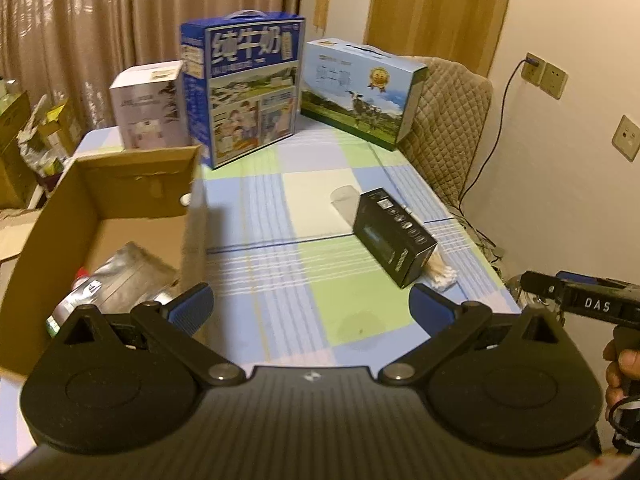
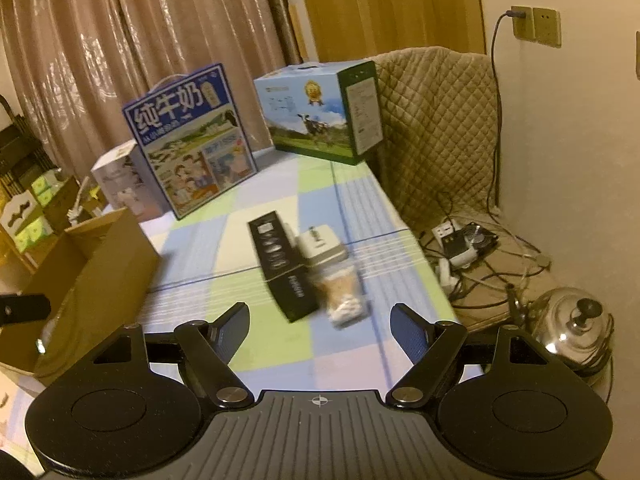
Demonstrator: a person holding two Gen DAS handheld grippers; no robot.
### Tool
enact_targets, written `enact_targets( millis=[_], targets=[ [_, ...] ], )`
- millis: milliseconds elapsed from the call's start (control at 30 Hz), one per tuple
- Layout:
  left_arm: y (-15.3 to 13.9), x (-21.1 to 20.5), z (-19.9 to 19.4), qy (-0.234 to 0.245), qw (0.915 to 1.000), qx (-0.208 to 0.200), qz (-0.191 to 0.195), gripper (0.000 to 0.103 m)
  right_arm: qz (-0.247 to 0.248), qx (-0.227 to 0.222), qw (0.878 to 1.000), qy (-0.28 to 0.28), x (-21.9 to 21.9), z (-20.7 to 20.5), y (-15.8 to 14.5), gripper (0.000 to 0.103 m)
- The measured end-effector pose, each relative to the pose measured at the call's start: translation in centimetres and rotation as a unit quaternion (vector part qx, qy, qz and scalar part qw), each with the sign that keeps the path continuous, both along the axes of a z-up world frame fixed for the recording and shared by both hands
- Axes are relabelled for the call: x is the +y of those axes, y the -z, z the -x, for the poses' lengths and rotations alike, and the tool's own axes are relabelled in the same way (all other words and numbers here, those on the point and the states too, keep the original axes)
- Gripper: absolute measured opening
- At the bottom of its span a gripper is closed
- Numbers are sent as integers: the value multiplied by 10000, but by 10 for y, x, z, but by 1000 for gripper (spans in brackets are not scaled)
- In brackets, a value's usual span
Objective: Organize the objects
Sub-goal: 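Grasp the black product box with the left tool while the right tool grasps the cotton swab bag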
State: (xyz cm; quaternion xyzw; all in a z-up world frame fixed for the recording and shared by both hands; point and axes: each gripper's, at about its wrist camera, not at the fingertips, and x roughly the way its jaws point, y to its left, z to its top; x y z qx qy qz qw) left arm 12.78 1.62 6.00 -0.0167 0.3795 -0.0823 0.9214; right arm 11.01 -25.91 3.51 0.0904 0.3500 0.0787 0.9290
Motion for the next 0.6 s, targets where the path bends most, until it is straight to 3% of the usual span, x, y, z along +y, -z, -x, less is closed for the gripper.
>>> enact_targets(
  millis=[367, 600],
  targets=[
    [38, -62, -67, 387, 9985, 332, 181, 94, 349, 178, 9988, -281, -23, -50, 34, 73],
    [65, -92, -112, 486, 9972, 494, 273, 89, 359, 386, 9974, -501, -26, -83, 63, 58]
  ],
)
